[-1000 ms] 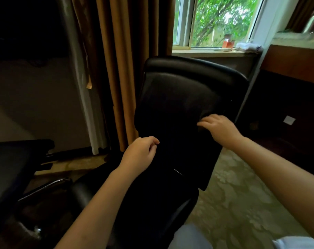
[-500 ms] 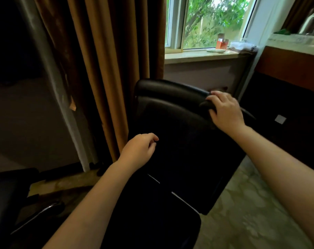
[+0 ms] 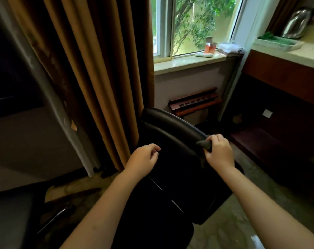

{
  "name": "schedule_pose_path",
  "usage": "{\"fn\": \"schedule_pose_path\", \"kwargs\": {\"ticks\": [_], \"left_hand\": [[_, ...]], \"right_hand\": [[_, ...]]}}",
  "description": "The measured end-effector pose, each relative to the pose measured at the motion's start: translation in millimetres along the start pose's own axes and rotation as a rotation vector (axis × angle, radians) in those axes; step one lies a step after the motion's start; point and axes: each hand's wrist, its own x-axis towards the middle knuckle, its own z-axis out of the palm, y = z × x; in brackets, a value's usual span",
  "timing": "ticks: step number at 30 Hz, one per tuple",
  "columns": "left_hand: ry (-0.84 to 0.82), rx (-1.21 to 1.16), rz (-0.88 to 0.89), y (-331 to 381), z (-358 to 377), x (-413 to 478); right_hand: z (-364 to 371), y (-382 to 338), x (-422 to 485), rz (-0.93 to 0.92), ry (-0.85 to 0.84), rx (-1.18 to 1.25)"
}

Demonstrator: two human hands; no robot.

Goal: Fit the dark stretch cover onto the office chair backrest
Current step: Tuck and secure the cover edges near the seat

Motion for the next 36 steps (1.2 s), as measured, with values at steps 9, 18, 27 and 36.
{"fn": "schedule_pose_path", "kwargs": {"ticks": [9, 18, 27, 36], "left_hand": [[-0.169, -0.001, -0.057, 0.2, 31.6, -51.2], [-0.022, -0.019, -0.101, -0.8, 35.0, -95.1], [-0.069, -0.033, -0.109, -6.8, 50.8, -169.7], [-0.055, -0.034, -0.238, -2.6, 22.8, -274.9]], "right_hand": [[-54.0, 28.4, -58.0, -0.127, -0.053, -0.15], [-62.3, 25.6, -106.7, -0.205, -0.328, 0.122], [-89.6, -33.8, -210.3, -0.334, -0.528, 0.009], [-98.6, -31.0, -213.7, -0.34, -0.542, 0.214]]}}
